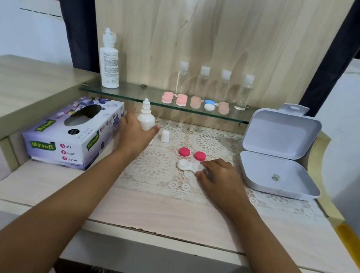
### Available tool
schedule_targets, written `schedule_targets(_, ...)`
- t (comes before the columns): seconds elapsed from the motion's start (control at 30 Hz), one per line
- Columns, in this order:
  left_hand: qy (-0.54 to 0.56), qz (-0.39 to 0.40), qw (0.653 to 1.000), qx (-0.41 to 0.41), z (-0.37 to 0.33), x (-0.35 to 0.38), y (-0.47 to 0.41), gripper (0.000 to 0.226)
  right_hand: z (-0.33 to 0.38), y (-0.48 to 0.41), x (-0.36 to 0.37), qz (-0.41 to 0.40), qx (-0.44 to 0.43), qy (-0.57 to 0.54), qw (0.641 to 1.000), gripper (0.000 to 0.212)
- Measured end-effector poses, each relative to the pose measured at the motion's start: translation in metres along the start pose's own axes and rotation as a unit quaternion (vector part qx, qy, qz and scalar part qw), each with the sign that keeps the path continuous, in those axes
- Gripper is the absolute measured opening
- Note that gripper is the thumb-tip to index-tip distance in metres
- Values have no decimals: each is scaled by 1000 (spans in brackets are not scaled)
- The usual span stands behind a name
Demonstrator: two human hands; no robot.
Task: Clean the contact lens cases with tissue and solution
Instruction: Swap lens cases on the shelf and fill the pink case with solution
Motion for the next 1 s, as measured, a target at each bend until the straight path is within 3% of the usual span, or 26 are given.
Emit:
schedule_targets(0.1, 108, 26, 994, -12, 7, 13, 1, 70, 0, 1, -1, -5, -3, -1, 1000, 29)
schedule_targets(0.3, 83, -8, 996, -21, 19, 11, 0, 53, 0, 2, -2, -10, -1, -14, 1000, 29)
schedule_targets(0.6, 66, 94, 990, 85, -10, 3, 18, 49, -2, 1, -4, -9, 11, -44, 999, 24)
schedule_targets(0.73, -40, 167, 968, 183, -27, 3, 26, 55, -3, 0, -3, -4, 16, -42, 999, 24)
schedule_targets(1.0, -259, 224, 876, 340, -31, 11, 32, 55, -4, -1, -1, 3, 21, -35, 999, 25)
Point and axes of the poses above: each hand's wrist, its own y-axis away from the middle knuckle, its own x-axis out of the palm, z = x × y, the point moved 8 cm from there along -y, towards the middle knuckle, and after that the axes turned 10 degrees about x, right-handed, at the moved point
